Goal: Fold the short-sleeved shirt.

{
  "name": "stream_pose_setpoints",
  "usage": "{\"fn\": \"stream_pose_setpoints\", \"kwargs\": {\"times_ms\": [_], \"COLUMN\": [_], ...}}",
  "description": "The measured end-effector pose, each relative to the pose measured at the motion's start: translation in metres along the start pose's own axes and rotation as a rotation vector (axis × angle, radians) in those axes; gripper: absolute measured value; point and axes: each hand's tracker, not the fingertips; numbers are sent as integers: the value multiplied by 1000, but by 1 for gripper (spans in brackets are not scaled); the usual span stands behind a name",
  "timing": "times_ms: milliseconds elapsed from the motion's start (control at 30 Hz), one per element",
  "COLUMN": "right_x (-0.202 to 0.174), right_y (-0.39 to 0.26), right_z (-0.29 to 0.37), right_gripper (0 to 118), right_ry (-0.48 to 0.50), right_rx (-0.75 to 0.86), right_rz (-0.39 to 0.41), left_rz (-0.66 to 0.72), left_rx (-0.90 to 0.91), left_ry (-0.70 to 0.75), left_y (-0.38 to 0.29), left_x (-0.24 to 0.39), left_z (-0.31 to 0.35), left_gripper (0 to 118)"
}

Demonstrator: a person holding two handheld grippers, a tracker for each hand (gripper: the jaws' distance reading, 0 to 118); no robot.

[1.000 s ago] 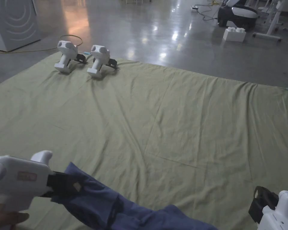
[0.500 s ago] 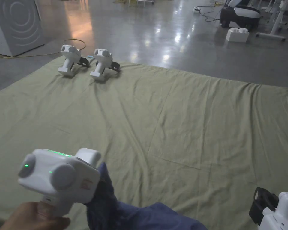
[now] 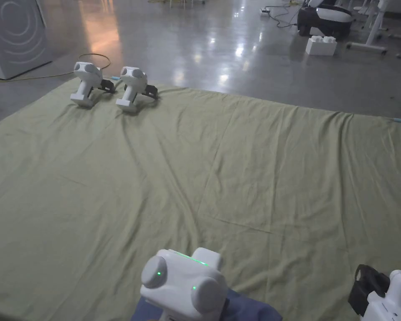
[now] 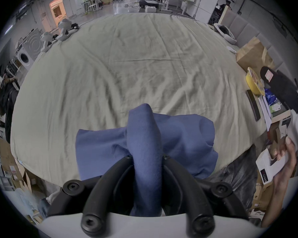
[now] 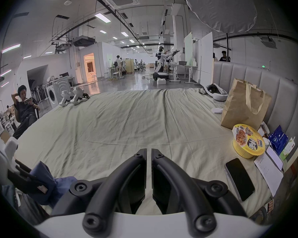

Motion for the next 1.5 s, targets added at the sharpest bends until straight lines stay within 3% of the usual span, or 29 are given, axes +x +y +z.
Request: {"fn": "stream_pose_setpoints", "kwargs": {"times_ms": [367,400,533,767,900,967,1033,1067,1300,1500], "right_x": [2,2,2,6,8,10,10,10,10,10], "right_y": [-3,-4,-5,-5,-5,-6,-7,-7,-11,-14], "right_z": [0,-1,-1,0,2,3,3,3,3,2], "right_gripper": [7,7,7,7,7,7,7,7,7,7], "right_ry": [-6,-5,-4,-7,-12,-12,-15,-15,-15,-13], "right_rx": [-17,-18,-23,-25,-27,-28,-30,-31,-45,-53], "right_rz": [-4,-4,-4,-8,-10,-13,-14,-15,-15,-12], "left_rz": [-50,-46,46,147,175,164,162,161,156,130], "left_rx": [-11,-12,1,83,112,102,69,43,-29,-30], "left_ry": [-14,-19,-183,-348,-338,-287,-292,-312,-450,-438], "left_y": [4,4,7,15,16,12,9,7,-7,-17], "left_x": [41,39,26,-9,-25,-24,-22,-20,10,24], "left_z": [-15,-17,-10,25,32,24,11,1,-49,-71], "left_gripper": [22,26,65,66,66,62,28,22,20,18]}}
